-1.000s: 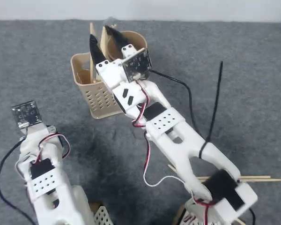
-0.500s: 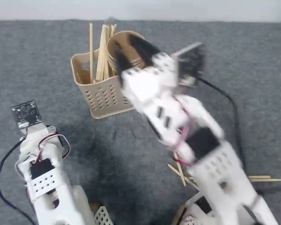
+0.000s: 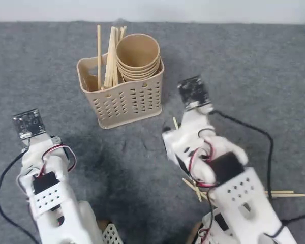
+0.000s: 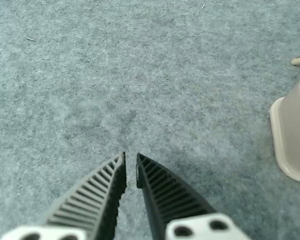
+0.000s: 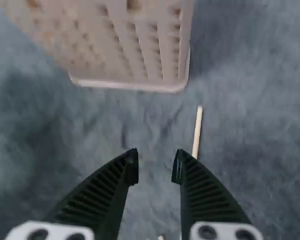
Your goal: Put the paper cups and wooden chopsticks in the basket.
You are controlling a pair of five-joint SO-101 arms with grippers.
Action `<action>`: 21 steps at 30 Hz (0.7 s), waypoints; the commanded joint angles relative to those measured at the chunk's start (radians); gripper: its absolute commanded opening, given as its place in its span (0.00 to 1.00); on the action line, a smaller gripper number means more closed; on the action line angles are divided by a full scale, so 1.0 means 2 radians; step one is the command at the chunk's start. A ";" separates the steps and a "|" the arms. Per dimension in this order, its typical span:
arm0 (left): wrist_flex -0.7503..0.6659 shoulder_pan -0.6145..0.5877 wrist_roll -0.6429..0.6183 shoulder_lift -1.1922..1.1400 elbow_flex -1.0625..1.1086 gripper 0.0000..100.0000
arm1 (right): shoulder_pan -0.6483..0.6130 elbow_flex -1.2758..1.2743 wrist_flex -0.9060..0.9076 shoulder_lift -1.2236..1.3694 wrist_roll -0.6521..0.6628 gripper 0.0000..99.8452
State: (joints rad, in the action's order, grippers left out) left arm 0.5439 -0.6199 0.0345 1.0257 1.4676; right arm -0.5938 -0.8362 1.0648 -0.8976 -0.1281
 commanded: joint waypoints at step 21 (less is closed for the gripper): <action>-0.011 -0.002 0.005 0.011 0.002 0.03 | 0.071 0.046 -0.231 0.371 0.082 0.12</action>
State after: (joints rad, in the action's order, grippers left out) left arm 0.5439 -0.6199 0.0345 1.0273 1.4737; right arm -0.4664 -0.8654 0.6398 -0.2639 0.0207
